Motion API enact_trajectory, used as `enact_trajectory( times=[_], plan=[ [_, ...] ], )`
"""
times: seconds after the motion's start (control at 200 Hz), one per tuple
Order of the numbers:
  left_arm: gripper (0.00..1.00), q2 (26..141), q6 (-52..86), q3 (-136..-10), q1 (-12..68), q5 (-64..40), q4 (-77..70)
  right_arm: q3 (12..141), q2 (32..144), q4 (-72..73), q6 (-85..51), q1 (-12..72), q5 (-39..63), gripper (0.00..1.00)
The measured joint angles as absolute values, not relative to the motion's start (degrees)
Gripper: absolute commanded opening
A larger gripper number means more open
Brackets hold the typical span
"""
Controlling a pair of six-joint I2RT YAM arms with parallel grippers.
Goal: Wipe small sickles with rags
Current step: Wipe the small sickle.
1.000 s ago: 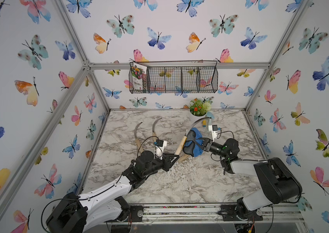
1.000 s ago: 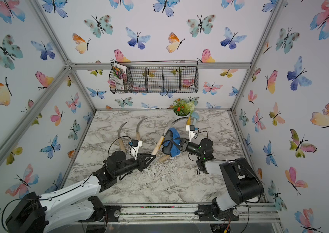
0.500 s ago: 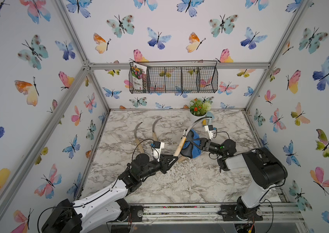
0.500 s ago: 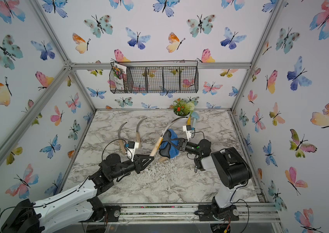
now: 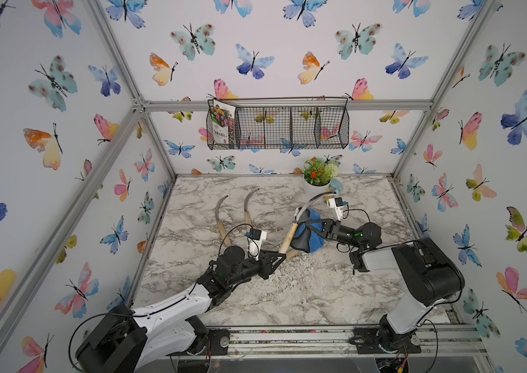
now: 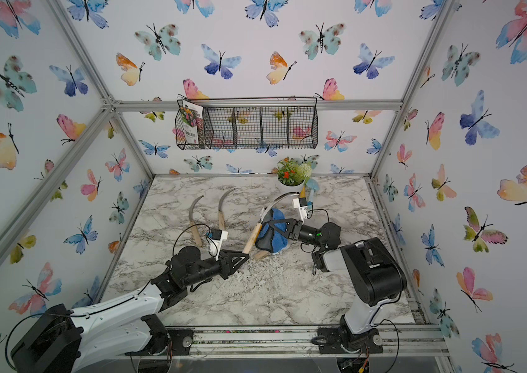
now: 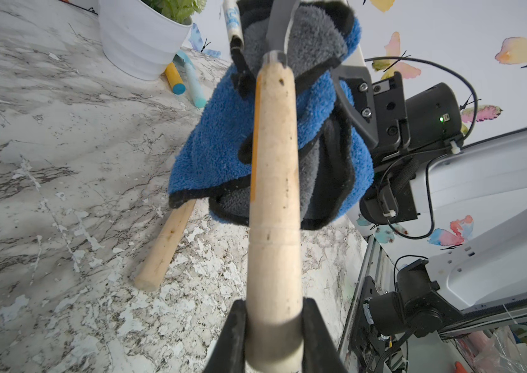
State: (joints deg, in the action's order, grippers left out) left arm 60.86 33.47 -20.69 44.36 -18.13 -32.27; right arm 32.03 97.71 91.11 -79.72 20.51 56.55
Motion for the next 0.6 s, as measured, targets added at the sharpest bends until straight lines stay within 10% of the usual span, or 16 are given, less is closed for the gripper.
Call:
enact_trajectory(
  times=[0.601],
  plan=[
    [0.00,59.4,35.9,-20.4,44.3,-19.2,-35.9,37.3,97.4,91.5,-81.3,13.7,60.1,0.02]
  ],
)
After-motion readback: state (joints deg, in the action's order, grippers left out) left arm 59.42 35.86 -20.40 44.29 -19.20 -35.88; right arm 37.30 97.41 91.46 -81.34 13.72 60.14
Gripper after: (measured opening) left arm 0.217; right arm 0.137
